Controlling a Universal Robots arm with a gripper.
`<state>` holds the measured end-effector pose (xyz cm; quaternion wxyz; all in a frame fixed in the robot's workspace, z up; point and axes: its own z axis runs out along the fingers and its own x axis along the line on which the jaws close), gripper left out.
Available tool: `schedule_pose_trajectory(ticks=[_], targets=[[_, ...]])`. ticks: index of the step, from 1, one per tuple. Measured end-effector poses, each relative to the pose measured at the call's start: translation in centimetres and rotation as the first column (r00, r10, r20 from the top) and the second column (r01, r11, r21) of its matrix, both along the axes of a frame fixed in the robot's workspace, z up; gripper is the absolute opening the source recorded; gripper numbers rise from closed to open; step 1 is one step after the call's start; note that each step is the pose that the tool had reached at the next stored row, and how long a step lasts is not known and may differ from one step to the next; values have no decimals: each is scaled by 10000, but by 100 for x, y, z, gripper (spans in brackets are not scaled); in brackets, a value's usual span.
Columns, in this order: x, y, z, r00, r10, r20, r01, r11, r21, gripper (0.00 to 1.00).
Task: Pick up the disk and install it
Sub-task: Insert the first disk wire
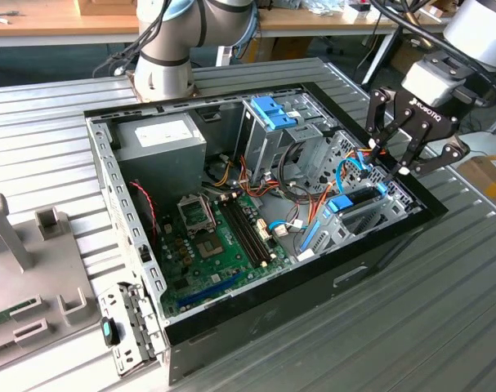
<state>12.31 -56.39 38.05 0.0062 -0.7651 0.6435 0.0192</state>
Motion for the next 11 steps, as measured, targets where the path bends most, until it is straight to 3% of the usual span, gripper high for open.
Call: schedule_pose_trajectory(ticks=[11], targets=[[82,25,0,9999,155,0,-155,9999,1,44]])
